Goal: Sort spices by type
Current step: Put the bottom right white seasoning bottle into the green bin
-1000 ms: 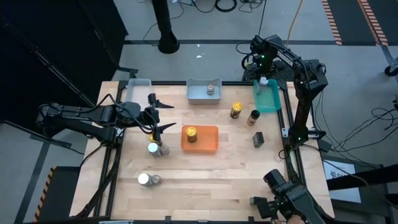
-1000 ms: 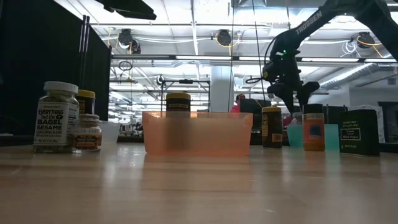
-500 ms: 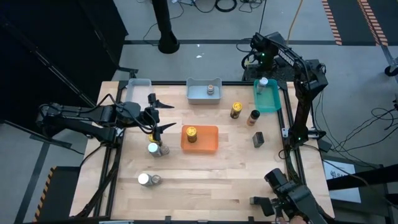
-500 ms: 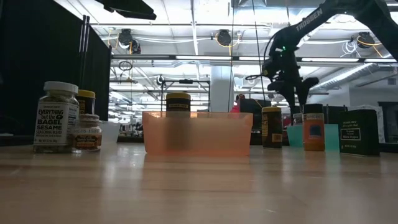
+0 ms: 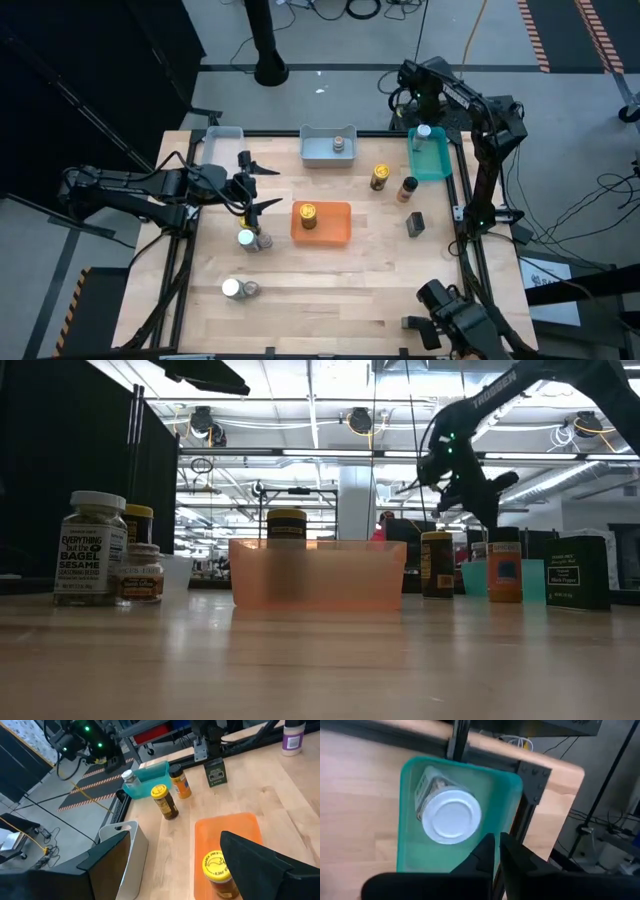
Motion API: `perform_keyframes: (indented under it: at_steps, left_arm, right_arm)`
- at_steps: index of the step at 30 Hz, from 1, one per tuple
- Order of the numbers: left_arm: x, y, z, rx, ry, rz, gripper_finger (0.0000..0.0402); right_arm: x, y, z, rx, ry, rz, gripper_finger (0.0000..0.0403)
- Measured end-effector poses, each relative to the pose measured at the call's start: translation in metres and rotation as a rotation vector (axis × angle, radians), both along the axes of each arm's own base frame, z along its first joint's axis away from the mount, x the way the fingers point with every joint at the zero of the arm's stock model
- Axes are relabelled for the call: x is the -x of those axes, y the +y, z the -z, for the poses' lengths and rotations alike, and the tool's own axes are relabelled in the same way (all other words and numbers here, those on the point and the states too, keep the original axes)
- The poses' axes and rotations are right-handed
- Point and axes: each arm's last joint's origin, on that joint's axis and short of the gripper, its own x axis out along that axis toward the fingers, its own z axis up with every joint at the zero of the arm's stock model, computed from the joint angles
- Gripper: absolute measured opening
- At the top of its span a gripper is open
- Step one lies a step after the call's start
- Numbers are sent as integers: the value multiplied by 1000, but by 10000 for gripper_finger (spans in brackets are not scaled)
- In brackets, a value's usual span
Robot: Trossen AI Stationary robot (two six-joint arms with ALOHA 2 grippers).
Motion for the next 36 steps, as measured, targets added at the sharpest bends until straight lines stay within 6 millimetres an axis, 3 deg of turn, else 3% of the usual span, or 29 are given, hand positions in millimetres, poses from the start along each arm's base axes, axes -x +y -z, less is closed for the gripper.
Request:
perform_keyframes:
  at_steps: [6,12,36]
  left_arm:
    - [0,0,0,0,-1,0,316]
    - [0,0,0,0,-1,0,316]
    - [0,0,0,0,0,0,316]
  right_arm:
    - [-11,0,18,38,-25,-43,3]
    - [-23,2,18,66,-48,-108,1]
    - [-35,11,18,66,-22,-138,0]
